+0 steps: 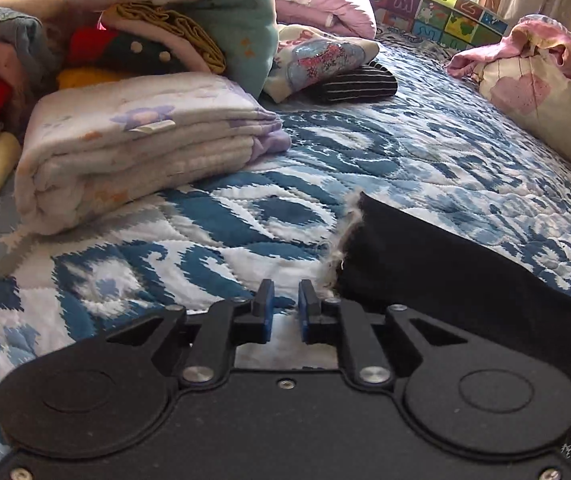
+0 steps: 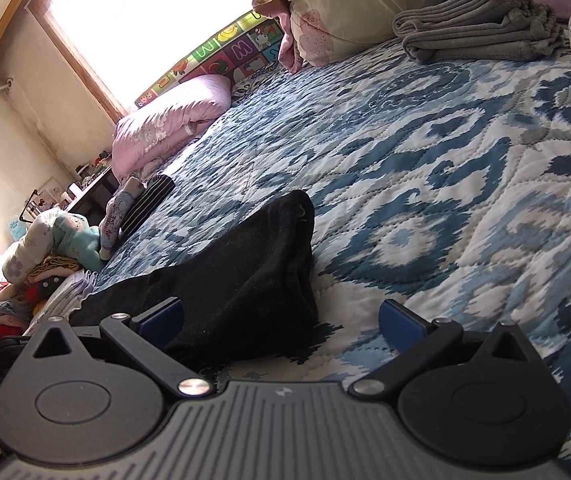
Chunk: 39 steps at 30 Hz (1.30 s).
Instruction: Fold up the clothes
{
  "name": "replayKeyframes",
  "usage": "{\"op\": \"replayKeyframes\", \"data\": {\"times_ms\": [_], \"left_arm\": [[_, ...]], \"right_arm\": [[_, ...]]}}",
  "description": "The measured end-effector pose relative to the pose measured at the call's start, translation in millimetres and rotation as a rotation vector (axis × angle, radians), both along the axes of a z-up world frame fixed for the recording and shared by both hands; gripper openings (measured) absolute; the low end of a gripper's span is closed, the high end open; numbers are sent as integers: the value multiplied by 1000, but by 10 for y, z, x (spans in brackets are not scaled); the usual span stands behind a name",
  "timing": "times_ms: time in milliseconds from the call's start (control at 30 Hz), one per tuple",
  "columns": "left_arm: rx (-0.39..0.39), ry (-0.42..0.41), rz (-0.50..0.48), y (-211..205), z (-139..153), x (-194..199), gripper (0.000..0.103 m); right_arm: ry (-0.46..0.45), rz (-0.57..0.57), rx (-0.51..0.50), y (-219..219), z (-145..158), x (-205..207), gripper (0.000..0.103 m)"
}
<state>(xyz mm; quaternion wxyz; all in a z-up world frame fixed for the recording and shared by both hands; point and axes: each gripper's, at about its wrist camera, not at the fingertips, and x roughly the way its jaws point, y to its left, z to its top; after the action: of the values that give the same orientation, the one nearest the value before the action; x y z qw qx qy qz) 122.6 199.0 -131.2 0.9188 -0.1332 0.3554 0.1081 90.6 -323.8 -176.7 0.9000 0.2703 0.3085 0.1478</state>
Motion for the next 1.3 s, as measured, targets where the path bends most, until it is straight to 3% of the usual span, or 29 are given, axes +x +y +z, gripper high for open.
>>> {"op": "replayKeyframes", "data": {"times_ms": [200,333,400,467,533,667,767,933,1000,1100,1167,1300], "left_arm": [[-85,-51,-4,35,115,19,12],[-224,-34,24,115,87,97,12],[-281,-39,34,148,81,69,17],[-309,-46,33,145,94,33,34],[-308,-56,25,129,126,15,44],[-279,-45,-9,104,185,103,44],[-246,-11,-51,110,197,271,44],[-178,97,-202,54,119,657,43],[-160,158,-261,-5,21,777,38],[-128,172,-321,-117,-16,777,30],[-131,169,-339,-167,6,740,13],[-96,148,-333,-242,96,686,10]], "right_arm": [[-67,-30,-1,-41,89,-64,103],[-41,-52,57,-128,66,-42,94],[-10,-65,107,-183,25,-24,87],[14,-76,149,-217,-9,-8,85],[23,-77,159,-220,3,12,85],[31,-24,80,-129,111,155,85],[86,37,10,-31,113,392,86],[145,137,62,25,79,672,89],[165,144,90,39,44,751,89],[172,145,125,46,30,813,88],[165,196,86,145,48,806,61],[112,235,-52,314,130,715,44]]}}
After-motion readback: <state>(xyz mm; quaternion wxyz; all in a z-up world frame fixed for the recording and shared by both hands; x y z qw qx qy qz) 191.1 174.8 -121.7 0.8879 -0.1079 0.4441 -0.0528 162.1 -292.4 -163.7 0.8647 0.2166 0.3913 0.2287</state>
